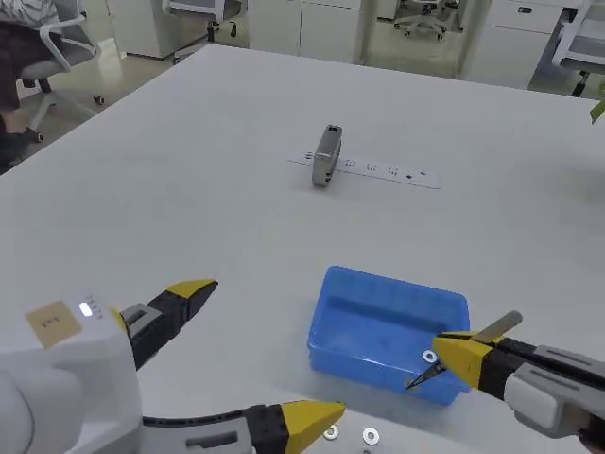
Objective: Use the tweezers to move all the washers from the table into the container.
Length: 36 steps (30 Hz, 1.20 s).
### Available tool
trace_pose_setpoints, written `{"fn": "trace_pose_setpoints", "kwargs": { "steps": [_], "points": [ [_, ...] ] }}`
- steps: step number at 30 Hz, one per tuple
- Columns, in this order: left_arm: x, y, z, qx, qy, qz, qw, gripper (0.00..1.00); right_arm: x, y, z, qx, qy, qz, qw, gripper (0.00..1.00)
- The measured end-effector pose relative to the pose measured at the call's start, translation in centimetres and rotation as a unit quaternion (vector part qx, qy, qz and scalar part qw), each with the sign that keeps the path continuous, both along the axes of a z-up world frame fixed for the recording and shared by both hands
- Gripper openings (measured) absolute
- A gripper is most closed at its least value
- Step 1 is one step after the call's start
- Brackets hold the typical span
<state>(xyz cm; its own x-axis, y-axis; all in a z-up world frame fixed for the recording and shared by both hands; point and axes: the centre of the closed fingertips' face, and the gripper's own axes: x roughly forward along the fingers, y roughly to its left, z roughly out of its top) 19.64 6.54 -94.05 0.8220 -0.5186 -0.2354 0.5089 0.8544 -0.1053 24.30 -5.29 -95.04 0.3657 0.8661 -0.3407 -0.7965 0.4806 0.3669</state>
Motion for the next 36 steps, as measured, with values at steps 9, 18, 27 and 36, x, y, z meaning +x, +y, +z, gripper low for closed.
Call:
{"fn": "trace_pose_setpoints", "kwargs": {
  "steps": [9, 18, 27, 36],
  "points": [
    [0.0, 0.0, 0.1, -0.001, 0.000, 0.001, 1.0000, 0.98, 1.7, 0.1, 0.8, 0.000, 0.002, -0.008, 1.0000, 0.02],
    [0.0, -0.1, 0.2, -0.003, -0.001, 0.001, 1.0000, 0.97, 4.0, 0.4, -0.1, 0.001, 0.016, -0.018, 0.9997, 0.02],
    [0.0, -0.1, 0.2, -0.005, -0.001, 0.003, 1.0000, 0.97, 5.8, 0.5, -2.3, -0.028, 0.023, -0.026, 0.9990, 0.02],
    [-0.1, -0.2, 0.2, -0.006, 0.001, 0.000, 1.0000, 0.98, 6.9, 0.5, -4.9, -0.079, 0.004, -0.019, 0.9967, 0.03]
  ]
}}
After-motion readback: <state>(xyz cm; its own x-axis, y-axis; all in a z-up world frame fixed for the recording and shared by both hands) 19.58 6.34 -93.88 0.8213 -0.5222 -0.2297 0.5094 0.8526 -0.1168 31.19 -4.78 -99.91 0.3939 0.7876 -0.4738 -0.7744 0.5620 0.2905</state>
